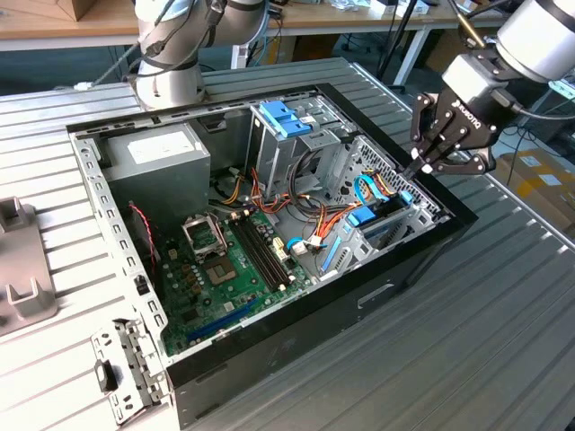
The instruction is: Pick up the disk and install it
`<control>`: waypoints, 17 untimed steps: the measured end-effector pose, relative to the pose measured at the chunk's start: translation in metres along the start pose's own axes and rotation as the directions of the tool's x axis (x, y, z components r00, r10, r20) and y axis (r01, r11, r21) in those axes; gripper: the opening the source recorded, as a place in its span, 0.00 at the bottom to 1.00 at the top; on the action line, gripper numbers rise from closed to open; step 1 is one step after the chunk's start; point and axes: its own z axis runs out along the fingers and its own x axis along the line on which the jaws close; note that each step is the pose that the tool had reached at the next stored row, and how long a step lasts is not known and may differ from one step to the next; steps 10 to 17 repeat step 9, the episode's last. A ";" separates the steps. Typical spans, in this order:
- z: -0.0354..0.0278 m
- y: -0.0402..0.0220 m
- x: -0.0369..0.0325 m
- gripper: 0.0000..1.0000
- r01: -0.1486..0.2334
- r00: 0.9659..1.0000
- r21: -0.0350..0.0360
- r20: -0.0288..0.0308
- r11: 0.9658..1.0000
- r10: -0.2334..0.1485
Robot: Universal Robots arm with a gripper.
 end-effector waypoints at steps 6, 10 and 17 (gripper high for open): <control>-0.0011 -0.0004 -0.0001 0.11 0.000 1.000 0.000 0.005 1.000 0.000; -0.0012 -0.0003 -0.0001 0.11 0.000 1.000 0.000 0.006 1.000 0.000; -0.0012 -0.0003 -0.0001 0.11 0.000 1.000 0.000 0.006 1.000 0.000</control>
